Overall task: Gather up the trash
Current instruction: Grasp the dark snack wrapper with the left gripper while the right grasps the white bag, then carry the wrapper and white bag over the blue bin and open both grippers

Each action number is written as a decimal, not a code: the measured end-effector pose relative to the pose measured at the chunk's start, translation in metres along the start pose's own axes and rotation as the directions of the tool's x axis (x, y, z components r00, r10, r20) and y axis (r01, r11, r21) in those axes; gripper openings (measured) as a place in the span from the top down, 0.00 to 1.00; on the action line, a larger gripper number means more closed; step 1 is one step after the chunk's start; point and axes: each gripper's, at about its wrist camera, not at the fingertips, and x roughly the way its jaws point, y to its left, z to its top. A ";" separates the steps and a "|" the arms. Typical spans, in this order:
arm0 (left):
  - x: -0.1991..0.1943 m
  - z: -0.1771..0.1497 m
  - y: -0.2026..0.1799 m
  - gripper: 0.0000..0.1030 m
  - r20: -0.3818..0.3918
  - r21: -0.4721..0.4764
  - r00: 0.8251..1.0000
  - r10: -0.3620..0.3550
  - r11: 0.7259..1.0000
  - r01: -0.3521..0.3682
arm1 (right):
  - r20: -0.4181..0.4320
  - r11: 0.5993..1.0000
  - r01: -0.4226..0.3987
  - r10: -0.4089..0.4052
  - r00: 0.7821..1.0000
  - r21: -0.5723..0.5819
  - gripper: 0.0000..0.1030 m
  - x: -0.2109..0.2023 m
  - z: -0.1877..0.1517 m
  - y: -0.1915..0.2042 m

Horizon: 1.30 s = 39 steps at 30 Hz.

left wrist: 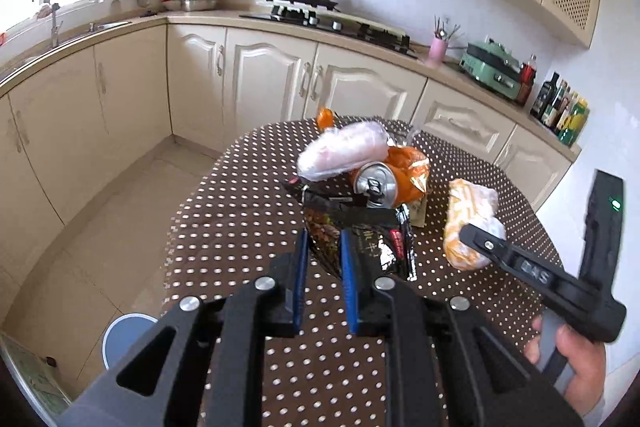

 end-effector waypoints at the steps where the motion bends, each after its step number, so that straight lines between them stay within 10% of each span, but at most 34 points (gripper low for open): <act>1: -0.004 0.000 0.002 0.86 0.007 -0.007 1.000 -0.001 1.000 0.001 | 0.009 1.000 -0.001 0.001 1.000 -0.031 0.64 -0.006 -0.003 0.010; 10: -0.061 -0.017 0.072 0.86 0.069 -0.125 0.994 0.089 0.989 -0.080 | -0.047 0.957 -0.188 0.182 0.982 -0.220 0.64 -0.011 -0.033 0.120; 19: -0.111 -0.072 0.191 0.86 0.017 -0.296 0.962 0.272 0.921 -0.255 | -0.272 0.859 -0.398 0.318 0.908 -0.323 0.64 0.051 -0.100 0.243; 30: -0.092 -0.144 0.316 0.86 -0.162 -0.421 0.911 0.380 0.808 -0.412 | -0.498 0.804 -0.472 0.262 0.827 -0.361 0.64 0.140 -0.186 0.318; 39: -0.017 -0.161 0.370 0.85 -0.281 -0.448 0.910 0.306 0.796 -0.406 | -0.573 0.829 -0.415 0.145 0.807 -0.374 0.64 0.213 -0.214 0.318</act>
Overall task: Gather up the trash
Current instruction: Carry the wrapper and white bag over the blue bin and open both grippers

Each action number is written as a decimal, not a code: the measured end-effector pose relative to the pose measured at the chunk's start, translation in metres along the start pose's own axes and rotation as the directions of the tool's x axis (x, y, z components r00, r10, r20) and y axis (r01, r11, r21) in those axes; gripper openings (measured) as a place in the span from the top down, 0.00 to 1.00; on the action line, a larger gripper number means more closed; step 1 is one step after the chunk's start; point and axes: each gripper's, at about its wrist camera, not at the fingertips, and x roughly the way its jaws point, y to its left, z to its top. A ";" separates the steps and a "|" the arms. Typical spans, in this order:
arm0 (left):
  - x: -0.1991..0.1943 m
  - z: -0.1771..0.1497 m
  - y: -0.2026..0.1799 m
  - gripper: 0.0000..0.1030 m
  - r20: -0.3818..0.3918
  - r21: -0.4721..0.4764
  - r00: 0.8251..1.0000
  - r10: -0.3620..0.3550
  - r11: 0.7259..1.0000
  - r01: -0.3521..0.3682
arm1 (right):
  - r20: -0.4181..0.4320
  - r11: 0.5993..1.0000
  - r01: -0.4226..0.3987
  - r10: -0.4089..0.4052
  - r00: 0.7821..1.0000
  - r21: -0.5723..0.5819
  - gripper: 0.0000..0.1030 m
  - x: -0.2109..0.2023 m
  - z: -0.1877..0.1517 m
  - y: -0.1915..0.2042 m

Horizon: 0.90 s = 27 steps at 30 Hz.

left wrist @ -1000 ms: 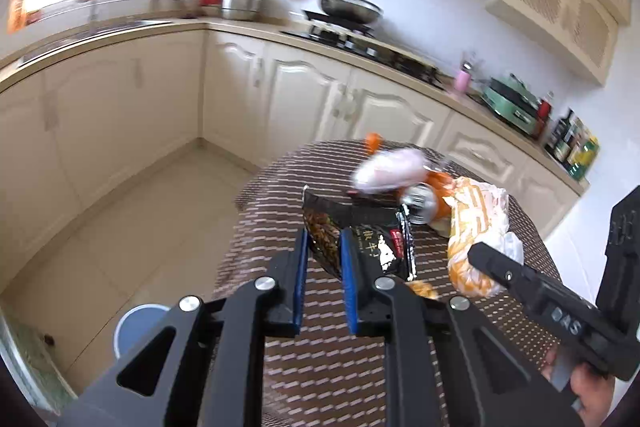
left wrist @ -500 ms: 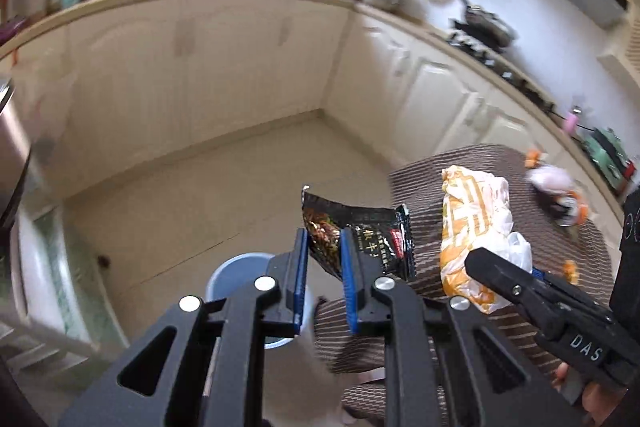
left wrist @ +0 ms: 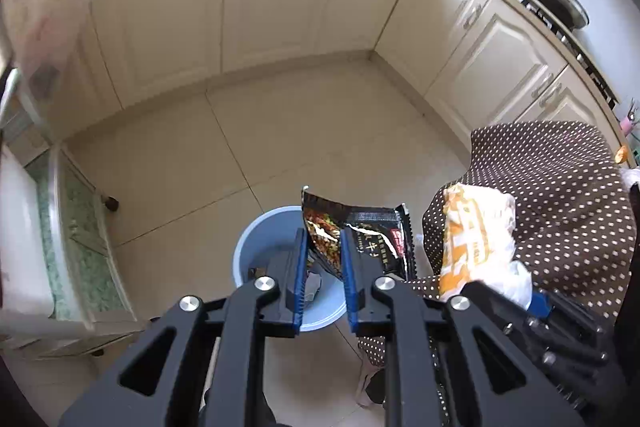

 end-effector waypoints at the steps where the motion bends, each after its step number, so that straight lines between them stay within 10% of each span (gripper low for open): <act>1: 0.009 0.005 -0.001 0.85 -0.006 0.001 1.000 -0.007 1.000 0.007 | -0.006 1.000 0.004 -0.004 1.000 0.007 0.64 0.005 0.001 -0.003; 11: 0.038 0.007 0.004 0.40 -0.021 0.008 1.000 -0.009 1.000 0.009 | -0.052 1.000 0.023 -0.022 0.998 0.009 0.63 0.029 -0.004 -0.014; 27: -0.005 0.003 0.024 0.37 0.036 -0.067 0.998 -0.041 0.997 0.044 | -0.039 0.999 0.018 -0.020 0.999 -0.052 0.56 0.051 0.018 0.015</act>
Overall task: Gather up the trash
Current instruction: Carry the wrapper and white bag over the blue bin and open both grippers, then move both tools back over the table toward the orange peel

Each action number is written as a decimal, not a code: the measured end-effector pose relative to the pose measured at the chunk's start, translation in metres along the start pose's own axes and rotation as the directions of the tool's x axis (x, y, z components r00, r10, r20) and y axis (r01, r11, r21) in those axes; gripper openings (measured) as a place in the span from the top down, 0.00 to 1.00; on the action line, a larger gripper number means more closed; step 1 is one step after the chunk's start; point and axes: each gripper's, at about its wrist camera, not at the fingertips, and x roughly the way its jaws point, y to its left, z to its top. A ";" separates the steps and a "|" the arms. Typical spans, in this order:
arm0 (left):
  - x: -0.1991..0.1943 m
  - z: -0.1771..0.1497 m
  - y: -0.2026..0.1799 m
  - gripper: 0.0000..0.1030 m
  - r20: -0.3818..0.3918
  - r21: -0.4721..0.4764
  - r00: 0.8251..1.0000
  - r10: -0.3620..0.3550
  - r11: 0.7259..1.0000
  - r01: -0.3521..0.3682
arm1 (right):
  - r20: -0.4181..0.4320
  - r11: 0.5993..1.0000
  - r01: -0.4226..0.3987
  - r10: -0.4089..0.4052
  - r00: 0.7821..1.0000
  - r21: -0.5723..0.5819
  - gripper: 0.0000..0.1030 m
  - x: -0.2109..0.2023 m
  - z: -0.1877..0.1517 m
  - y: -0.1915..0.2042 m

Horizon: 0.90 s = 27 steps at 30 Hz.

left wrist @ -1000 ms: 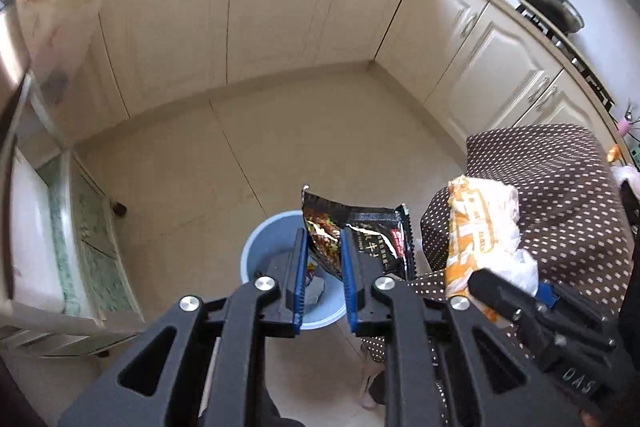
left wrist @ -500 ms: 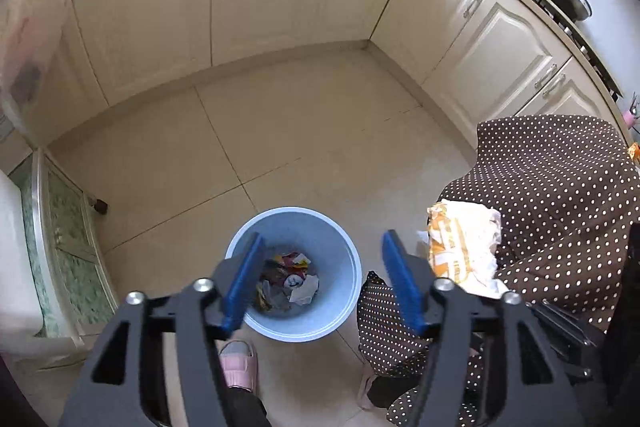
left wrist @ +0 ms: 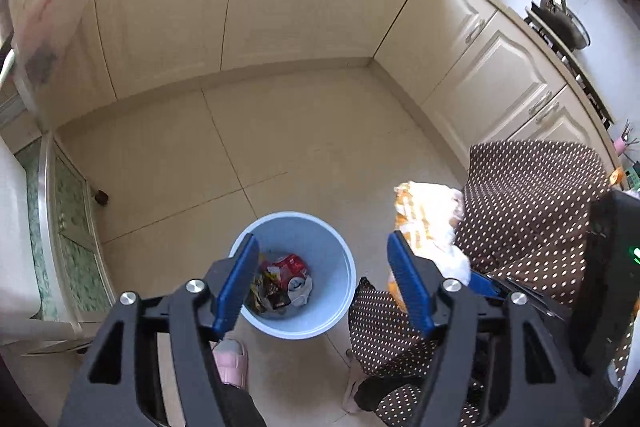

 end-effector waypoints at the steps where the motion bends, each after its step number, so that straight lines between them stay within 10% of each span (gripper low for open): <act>1: -0.003 0.001 0.000 0.37 0.004 -0.004 1.000 -0.003 1.000 0.003 | 0.006 1.000 0.003 -0.003 1.000 0.001 0.54 0.000 0.003 0.000; 16: -0.079 0.005 -0.047 0.37 0.109 0.072 0.990 -0.091 0.994 0.083 | 0.173 0.994 0.106 -0.098 0.980 -0.035 0.46 -0.097 -0.005 0.004; 27: -0.153 -0.027 -0.150 0.37 0.162 0.265 0.951 -0.263 0.940 0.215 | 0.359 0.962 0.273 -0.264 0.895 0.027 0.40 -0.242 -0.059 -0.030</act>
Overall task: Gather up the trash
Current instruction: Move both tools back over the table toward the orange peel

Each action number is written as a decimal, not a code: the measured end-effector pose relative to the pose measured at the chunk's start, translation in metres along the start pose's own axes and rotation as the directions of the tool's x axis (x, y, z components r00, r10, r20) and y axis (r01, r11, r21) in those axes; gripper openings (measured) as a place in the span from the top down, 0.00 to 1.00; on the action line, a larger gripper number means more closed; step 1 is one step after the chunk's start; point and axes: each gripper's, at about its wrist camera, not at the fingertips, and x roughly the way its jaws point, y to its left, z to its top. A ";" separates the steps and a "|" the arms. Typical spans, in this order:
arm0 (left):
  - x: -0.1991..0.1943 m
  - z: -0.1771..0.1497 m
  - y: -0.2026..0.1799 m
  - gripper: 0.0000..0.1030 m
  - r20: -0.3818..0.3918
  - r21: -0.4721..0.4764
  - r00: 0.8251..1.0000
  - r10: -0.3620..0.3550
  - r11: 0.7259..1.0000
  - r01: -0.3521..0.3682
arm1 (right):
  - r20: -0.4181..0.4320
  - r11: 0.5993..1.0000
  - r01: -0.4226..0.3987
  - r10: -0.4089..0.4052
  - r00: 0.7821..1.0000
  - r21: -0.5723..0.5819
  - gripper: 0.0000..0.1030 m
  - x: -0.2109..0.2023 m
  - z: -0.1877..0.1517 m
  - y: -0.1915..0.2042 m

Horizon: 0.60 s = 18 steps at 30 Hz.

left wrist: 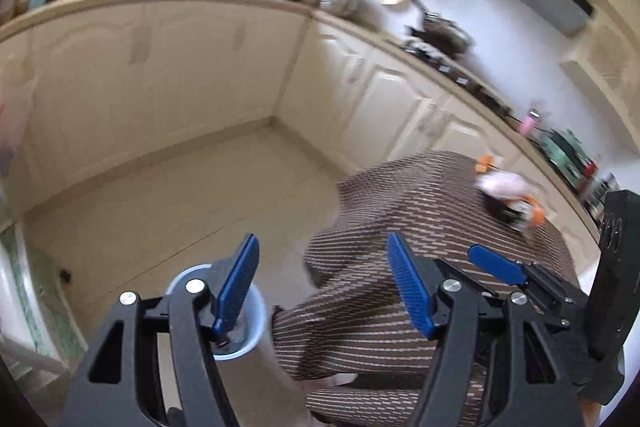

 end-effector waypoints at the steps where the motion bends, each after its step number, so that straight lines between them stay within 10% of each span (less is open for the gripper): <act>1: -0.001 -0.001 -0.022 0.37 -0.006 0.041 1.000 -0.026 0.999 0.026 | 0.013 1.000 0.020 -0.020 1.000 0.006 0.40 -0.013 -0.003 -0.009; 18: 0.058 -0.065 -0.264 0.37 -0.255 0.421 0.950 -0.177 0.865 0.274 | 0.032 0.904 0.295 -0.320 0.947 0.310 0.37 -0.130 -0.087 -0.208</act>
